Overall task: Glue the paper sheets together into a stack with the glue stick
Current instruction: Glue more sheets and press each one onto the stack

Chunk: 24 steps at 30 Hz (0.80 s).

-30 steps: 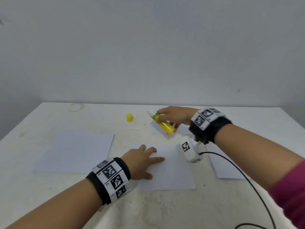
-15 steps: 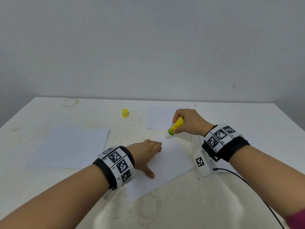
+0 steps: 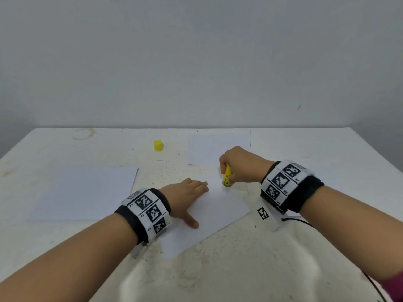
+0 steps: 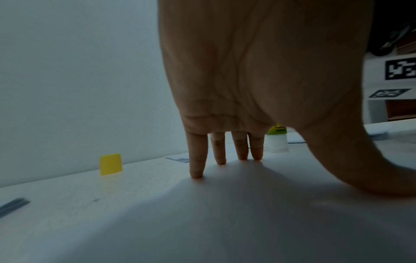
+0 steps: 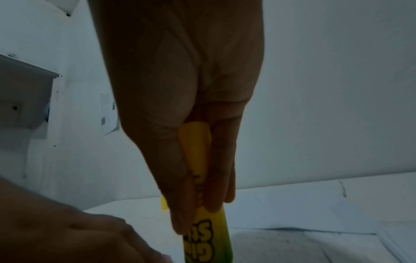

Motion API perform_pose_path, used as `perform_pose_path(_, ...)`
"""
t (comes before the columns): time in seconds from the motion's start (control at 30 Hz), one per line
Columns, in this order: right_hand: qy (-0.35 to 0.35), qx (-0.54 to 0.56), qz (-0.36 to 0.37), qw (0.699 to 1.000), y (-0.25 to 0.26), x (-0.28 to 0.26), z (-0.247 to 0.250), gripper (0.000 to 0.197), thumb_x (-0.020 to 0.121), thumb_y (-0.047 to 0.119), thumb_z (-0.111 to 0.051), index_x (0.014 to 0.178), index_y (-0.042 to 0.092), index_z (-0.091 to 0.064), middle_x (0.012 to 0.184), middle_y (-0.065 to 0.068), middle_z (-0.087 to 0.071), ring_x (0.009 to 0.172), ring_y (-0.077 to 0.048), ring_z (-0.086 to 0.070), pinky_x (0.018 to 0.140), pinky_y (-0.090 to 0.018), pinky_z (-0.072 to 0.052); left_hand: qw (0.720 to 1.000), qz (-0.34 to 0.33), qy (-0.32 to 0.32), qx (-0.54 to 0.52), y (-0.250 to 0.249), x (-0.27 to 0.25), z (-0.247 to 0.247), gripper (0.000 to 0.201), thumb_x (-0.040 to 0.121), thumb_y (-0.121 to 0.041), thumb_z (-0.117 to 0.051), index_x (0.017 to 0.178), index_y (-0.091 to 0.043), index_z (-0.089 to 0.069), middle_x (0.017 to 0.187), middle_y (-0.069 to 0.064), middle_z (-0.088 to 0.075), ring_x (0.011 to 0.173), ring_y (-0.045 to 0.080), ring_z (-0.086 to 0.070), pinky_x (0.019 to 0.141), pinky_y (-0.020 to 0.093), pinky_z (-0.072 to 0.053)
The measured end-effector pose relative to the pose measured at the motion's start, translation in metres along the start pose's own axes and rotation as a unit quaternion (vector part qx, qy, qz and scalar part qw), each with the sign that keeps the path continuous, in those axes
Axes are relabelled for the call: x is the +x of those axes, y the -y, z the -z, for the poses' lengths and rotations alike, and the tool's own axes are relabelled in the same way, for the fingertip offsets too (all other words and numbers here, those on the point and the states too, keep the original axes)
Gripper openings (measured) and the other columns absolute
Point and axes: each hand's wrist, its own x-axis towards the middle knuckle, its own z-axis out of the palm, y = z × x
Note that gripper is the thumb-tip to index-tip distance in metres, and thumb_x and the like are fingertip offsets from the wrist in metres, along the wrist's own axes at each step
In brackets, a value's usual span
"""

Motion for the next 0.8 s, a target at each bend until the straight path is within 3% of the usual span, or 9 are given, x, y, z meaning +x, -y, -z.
perform_pose_path(0.23, 0.033, 0.021, -0.022, 0.999, -0.007, -0.03, -0.006, 0.023, 0.077, 0.013, -0.078, 0.096, 0.012, -0.066, 0.083, 0.008, -0.044, 0.079, -0.019, -0.057, 0.064, -0.028, -0.05, 1.0, -0.002, 0.004, 0.013, -0.001, -0.001, 0.002, 0.103, 0.076, -0.055, -0.072, 0.152, -0.018, -0.013, 0.159, -0.004, -0.012, 0.14, 0.018, -0.02, 0.111, 0.033, -0.028)
perform_pose_path(0.47, 0.069, 0.004, -0.005, 0.998, -0.009, -0.041, -0.001, 0.026, 0.074, 0.011, -0.079, 0.097, 0.016, -0.067, 0.086, 0.007, -0.05, 0.077, -0.012, -0.052, 0.065, -0.025, -0.047, 0.999, -0.002, 0.02, 0.035, 0.003, -0.006, 0.008, 0.081, 0.09, -0.046, -0.059, 0.153, -0.022, -0.014, 0.16, -0.005, -0.01, 0.14, 0.018, -0.022, 0.11, 0.035, -0.031)
perform_pose_path(0.57, 0.069, 0.05, -0.014, 0.996, -0.02, -0.037, 0.011, 0.038, 0.069, 0.009, -0.082, 0.097, 0.024, -0.061, 0.095, 0.006, -0.057, 0.09, -0.015, -0.055, 0.073, -0.027, -0.048, 0.997, 0.025, 0.014, 0.079, 0.001, -0.012, 0.008, 0.078, 0.088, -0.047, -0.061, 0.149, -0.019, -0.022, 0.15, 0.0, -0.027, 0.131, 0.02, -0.035, 0.095, 0.036, -0.043)
perform_pose_path(0.67, -0.018, 0.135, -0.036, 0.99, -0.03, -0.035, 0.025, 0.04, 0.061, 0.011, -0.086, 0.084, 0.027, -0.057, 0.096, 0.004, -0.06, 0.087, -0.014, -0.055, 0.068, -0.026, -0.045, 0.991, 0.073, -0.006, 0.112, -0.005, -0.015, 0.004, 0.087, 0.075, -0.065, -0.065, 0.136, -0.01, -0.035, 0.126, 0.004, -0.043, 0.106, 0.022, -0.051, 0.072, 0.031, -0.042)
perform_pose_path(0.73, -0.07, 0.251, -0.04, 0.965, -0.031, -0.032, 0.031, 0.035, 0.059, 0.006, -0.087, 0.078, 0.022, -0.062, 0.087, 0.001, -0.064, 0.078, -0.014, -0.059, 0.061, -0.024, -0.046, 0.992, 0.074, -0.027, 0.103, -0.006, -0.015, 0.001, 0.093, 0.071, -0.07, -0.065, 0.137, -0.011, -0.034, 0.128, 0.004, -0.04, 0.111, 0.021, -0.046, 0.076, 0.03, -0.043)
perform_pose_path(0.8, -0.112, 0.358, -0.043, 0.926, -0.029, -0.027, 0.031, 0.029, 0.062, 0.002, -0.085, 0.082, 0.015, -0.068, 0.077, 0.001, -0.067, 0.068, -0.011, -0.06, 0.054, -0.021, -0.044, 0.996, 0.034, -0.04, 0.068, -0.004, -0.012, -0.002, 0.097, 0.074, -0.064, -0.066, 0.147, -0.017, -0.023, 0.147, 0.006, -0.024, 0.132, 0.022, -0.028, 0.098, 0.038, -0.042)
